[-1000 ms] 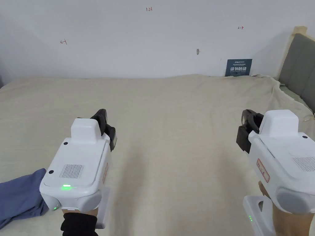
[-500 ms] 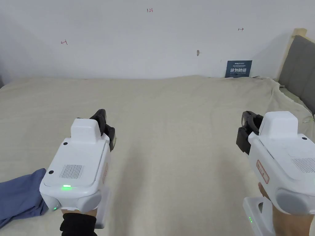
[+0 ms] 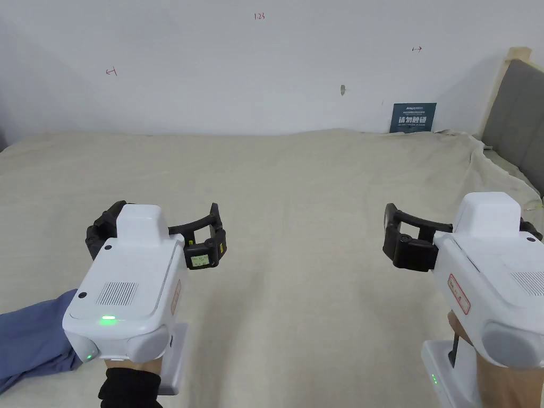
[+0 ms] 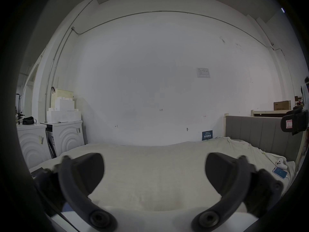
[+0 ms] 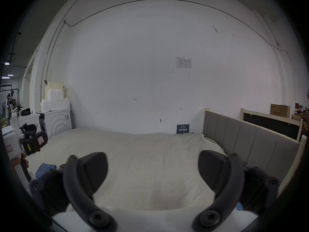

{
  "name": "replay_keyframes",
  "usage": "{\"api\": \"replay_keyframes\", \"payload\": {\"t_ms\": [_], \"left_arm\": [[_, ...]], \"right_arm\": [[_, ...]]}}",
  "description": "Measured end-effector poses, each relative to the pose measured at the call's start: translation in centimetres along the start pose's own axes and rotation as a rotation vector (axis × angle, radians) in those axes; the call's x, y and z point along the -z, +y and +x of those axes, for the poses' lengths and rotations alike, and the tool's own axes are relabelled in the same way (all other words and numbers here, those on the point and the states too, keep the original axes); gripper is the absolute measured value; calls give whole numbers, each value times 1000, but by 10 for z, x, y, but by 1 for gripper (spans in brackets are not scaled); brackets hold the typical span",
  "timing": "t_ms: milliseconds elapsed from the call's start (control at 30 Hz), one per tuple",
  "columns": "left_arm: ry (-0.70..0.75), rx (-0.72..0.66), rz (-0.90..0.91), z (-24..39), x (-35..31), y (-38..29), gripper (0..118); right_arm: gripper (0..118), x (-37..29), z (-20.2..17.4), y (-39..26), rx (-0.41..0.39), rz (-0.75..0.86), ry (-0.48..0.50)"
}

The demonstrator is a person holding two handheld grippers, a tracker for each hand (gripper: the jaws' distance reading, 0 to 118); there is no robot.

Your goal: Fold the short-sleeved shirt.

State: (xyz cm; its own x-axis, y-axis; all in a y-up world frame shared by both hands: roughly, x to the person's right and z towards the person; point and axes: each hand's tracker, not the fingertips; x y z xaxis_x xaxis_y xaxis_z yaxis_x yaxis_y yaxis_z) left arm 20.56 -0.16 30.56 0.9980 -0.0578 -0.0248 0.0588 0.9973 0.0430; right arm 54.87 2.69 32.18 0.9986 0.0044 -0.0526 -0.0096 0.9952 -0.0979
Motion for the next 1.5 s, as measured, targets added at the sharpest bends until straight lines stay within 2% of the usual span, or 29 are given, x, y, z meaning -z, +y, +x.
{"api": "replay_keyframes", "payload": {"t_ms": [1500], "left_arm": [[16,14,36,0,-8,4,118]], "right_arm": [[118,-7,-2,2,9,15,-3]]}}
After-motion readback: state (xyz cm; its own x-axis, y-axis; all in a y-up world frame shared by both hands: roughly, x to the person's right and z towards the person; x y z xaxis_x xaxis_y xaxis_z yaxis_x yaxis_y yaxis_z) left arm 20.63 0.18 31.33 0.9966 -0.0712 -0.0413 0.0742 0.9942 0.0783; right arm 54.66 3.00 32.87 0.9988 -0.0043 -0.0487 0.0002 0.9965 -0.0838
